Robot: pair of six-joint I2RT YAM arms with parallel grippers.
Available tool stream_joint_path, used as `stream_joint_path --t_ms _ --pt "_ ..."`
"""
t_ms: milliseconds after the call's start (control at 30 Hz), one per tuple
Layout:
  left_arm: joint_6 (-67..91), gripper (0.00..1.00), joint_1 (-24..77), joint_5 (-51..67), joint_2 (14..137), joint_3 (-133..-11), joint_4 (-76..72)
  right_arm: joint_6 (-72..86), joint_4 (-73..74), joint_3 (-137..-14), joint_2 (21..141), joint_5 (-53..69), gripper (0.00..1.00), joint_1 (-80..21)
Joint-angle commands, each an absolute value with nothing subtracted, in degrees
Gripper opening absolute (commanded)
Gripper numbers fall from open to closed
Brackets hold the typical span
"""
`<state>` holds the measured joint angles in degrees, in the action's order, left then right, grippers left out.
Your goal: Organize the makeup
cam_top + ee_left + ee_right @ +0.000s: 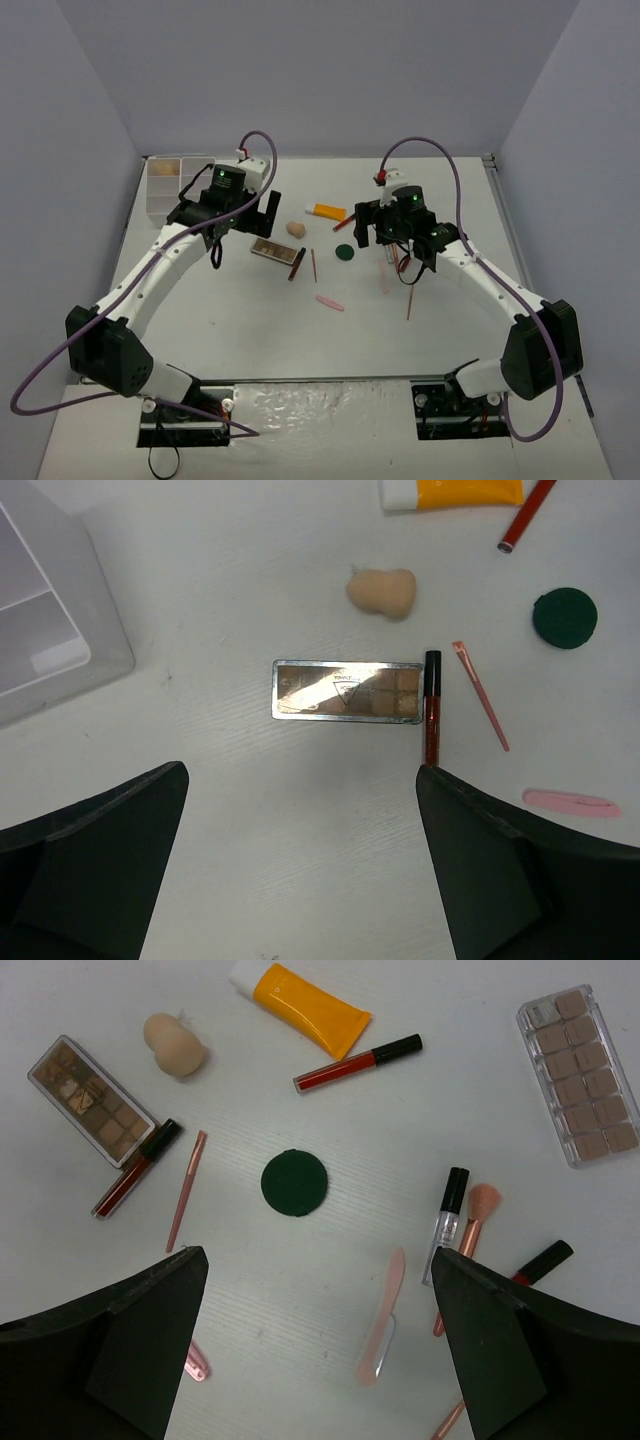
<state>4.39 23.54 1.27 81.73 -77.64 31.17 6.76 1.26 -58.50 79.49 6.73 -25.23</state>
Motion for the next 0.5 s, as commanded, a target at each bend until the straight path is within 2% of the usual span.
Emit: stream_joint_path --t_ms 0,333,467 --pt "2.4 0.97 23.8 -4.6 76.9 -79.8 32.0 -0.4 -1.7 -62.6 82.1 14.0 0.92 -25.6" --pt "4.5 0.97 23.7 -9.0 61.5 -65.9 31.3 -15.5 -0.7 -82.2 106.1 22.6 0.9 -25.2" --pt "5.3 0.97 23.7 -9.1 55.9 -60.6 29.5 -18.4 1.6 -89.8 114.2 25.1 0.85 -25.1"
